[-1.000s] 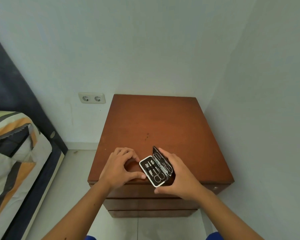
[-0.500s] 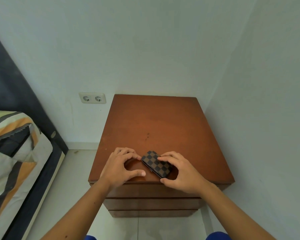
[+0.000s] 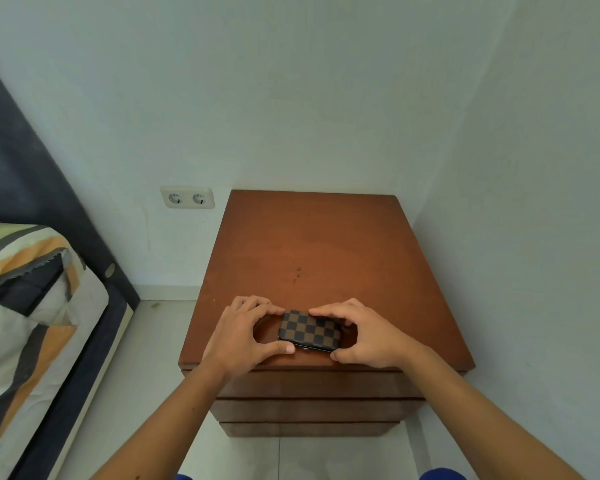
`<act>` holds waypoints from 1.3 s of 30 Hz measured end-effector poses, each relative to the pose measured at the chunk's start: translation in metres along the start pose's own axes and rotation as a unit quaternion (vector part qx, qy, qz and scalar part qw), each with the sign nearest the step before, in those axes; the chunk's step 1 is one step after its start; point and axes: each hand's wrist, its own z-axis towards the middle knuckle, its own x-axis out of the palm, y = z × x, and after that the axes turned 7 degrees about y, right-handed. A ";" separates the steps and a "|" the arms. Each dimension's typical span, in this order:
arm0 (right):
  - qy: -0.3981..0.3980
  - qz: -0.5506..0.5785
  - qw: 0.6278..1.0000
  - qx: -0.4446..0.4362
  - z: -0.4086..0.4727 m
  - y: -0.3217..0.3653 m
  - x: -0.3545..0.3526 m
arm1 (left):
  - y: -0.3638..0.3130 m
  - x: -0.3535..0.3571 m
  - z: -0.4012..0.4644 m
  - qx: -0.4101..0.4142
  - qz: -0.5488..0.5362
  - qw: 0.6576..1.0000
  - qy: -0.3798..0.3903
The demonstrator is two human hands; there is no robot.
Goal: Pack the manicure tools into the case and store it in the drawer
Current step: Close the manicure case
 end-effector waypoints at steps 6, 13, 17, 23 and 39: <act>-0.005 0.018 1.000 0.000 0.004 -0.003 -0.002 | 0.001 0.001 0.000 0.002 0.003 1.000 -0.001; -0.092 0.053 0.994 -0.018 -0.001 -0.011 0.008 | 0.001 0.001 0.000 -0.002 -0.001 1.000 -0.007; -0.107 0.057 0.993 -0.016 0.002 -0.012 0.010 | 0.001 0.001 0.001 -0.003 -0.004 1.000 -0.004; -0.109 0.035 0.993 -0.017 0.005 -0.016 0.014 | 0.002 0.002 0.001 0.003 -0.003 1.000 -0.012; -0.151 0.018 0.988 -0.026 -0.002 -0.010 0.023 | 0.000 0.004 -0.002 0.002 0.016 1.000 -0.023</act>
